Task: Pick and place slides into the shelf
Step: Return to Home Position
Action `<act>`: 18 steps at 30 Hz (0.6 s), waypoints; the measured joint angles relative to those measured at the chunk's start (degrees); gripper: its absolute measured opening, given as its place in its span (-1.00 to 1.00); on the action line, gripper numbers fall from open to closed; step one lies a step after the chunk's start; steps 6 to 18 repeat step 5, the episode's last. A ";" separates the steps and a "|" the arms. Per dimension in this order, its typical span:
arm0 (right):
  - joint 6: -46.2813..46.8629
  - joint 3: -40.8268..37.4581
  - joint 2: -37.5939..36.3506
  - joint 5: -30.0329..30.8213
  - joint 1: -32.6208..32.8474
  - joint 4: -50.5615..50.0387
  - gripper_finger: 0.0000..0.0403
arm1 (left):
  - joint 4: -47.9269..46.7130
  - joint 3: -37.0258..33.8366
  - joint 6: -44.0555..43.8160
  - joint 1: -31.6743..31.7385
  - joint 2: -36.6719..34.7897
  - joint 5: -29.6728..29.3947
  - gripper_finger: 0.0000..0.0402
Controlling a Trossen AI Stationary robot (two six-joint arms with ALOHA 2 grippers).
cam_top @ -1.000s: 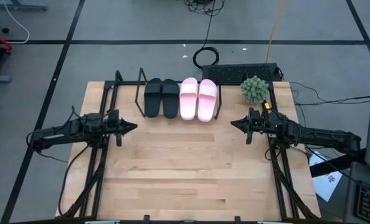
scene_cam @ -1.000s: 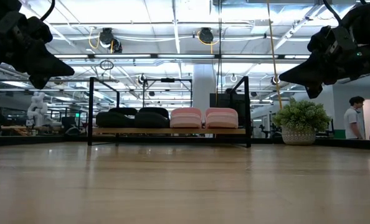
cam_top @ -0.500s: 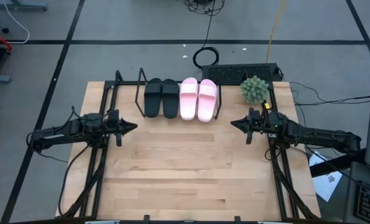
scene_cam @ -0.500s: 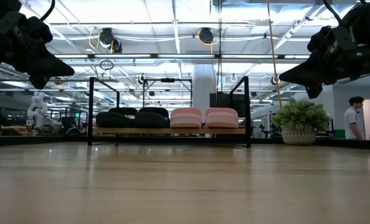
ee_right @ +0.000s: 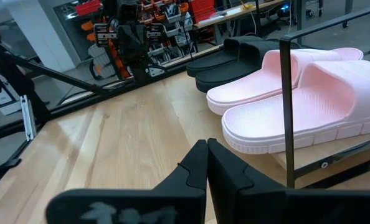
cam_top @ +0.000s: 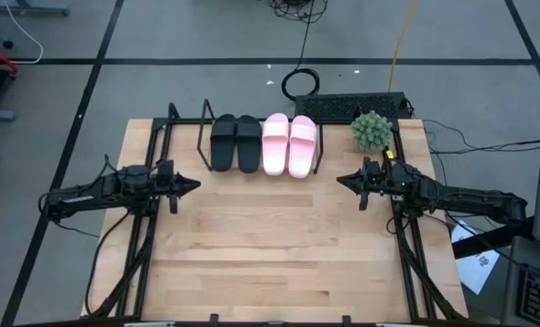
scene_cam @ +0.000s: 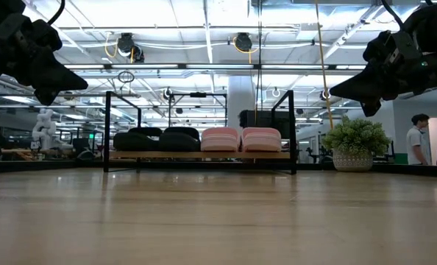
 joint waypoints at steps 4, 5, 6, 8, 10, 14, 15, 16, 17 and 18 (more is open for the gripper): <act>-0.02 0.00 0.00 0.02 0.01 0.00 -1.00 | 0.00 0.00 0.00 0.00 0.00 0.00 -0.88; -0.01 0.00 0.01 0.01 -0.01 0.00 -1.00 | 0.00 0.00 0.00 -0.02 0.00 0.00 -0.88; -0.01 0.00 0.01 0.01 -0.01 0.00 -1.00 | 0.00 0.00 0.00 -0.02 0.00 0.00 -0.88; -0.01 0.00 0.01 0.01 -0.01 0.00 -1.00 | 0.00 0.00 0.00 -0.02 0.00 0.00 -0.88; -0.01 0.00 0.01 0.01 -0.01 0.00 -1.00 | 0.00 0.00 0.00 -0.02 0.00 0.00 -0.88; -0.01 0.00 0.01 0.01 -0.01 0.00 -1.00 | 0.00 0.00 0.00 -0.02 0.00 0.00 -0.88; -0.01 0.00 0.01 0.01 -0.01 0.00 -1.00 | 0.00 0.00 0.00 -0.02 0.00 0.00 -0.88; -0.01 0.00 0.01 0.01 -0.01 0.00 -1.00 | 0.00 0.00 0.00 -0.02 0.00 0.00 -0.88; -0.01 0.00 0.01 0.01 -0.01 0.00 -1.00 | 0.00 0.00 0.00 -0.02 0.00 0.00 -0.88; -0.01 0.00 0.01 0.01 -0.01 0.00 -1.00 | 0.00 0.00 0.00 -0.02 0.00 0.00 -0.88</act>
